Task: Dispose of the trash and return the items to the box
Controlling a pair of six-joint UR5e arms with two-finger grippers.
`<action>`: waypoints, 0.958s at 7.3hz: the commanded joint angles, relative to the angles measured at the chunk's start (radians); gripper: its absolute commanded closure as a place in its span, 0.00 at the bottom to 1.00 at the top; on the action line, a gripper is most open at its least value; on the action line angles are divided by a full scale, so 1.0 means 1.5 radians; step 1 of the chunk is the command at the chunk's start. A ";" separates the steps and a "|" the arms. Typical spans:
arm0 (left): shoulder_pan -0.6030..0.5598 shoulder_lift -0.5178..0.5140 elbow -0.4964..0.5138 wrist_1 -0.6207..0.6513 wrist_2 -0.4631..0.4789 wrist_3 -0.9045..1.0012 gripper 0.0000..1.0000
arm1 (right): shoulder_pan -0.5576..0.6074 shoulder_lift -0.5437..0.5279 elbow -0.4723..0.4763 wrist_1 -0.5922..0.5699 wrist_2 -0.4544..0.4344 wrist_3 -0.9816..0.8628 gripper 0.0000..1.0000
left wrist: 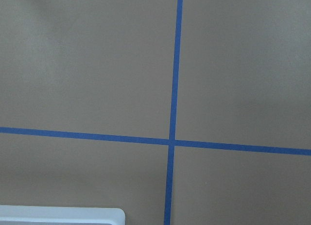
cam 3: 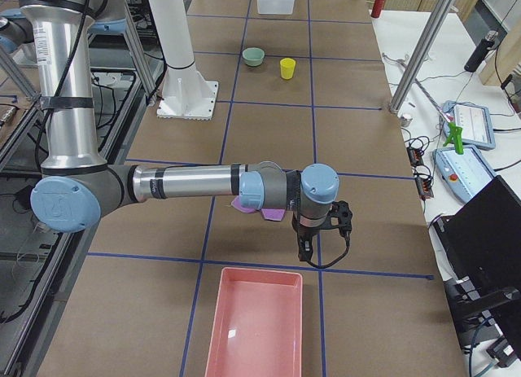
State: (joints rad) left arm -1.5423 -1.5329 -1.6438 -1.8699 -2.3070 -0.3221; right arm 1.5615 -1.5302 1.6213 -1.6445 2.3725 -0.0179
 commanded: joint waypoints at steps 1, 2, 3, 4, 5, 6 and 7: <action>0.000 0.001 -0.001 0.000 -0.003 0.000 0.01 | 0.000 0.006 0.011 -0.001 -0.006 0.001 0.00; 0.001 0.001 0.002 0.000 -0.006 0.001 0.01 | 0.000 0.000 0.012 0.000 -0.009 0.000 0.00; 0.000 0.001 0.002 0.000 -0.006 0.001 0.01 | 0.000 -0.001 0.012 0.000 -0.008 0.001 0.00; 0.000 0.001 0.003 -0.001 -0.006 0.002 0.01 | 0.000 -0.001 0.012 0.000 -0.007 0.001 0.00; 0.000 0.005 0.002 -0.003 -0.006 0.011 0.01 | 0.000 -0.001 0.012 0.000 -0.007 0.001 0.00; 0.000 0.022 -0.002 -0.020 -0.007 0.011 0.01 | 0.000 -0.001 0.012 0.000 -0.007 0.001 0.00; 0.000 0.033 -0.001 -0.039 -0.006 0.011 0.01 | 0.000 -0.001 0.012 0.000 -0.007 0.001 0.00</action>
State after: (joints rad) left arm -1.5416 -1.5055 -1.6449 -1.8976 -2.3169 -0.3070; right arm 1.5616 -1.5309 1.6398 -1.6444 2.3623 -0.0169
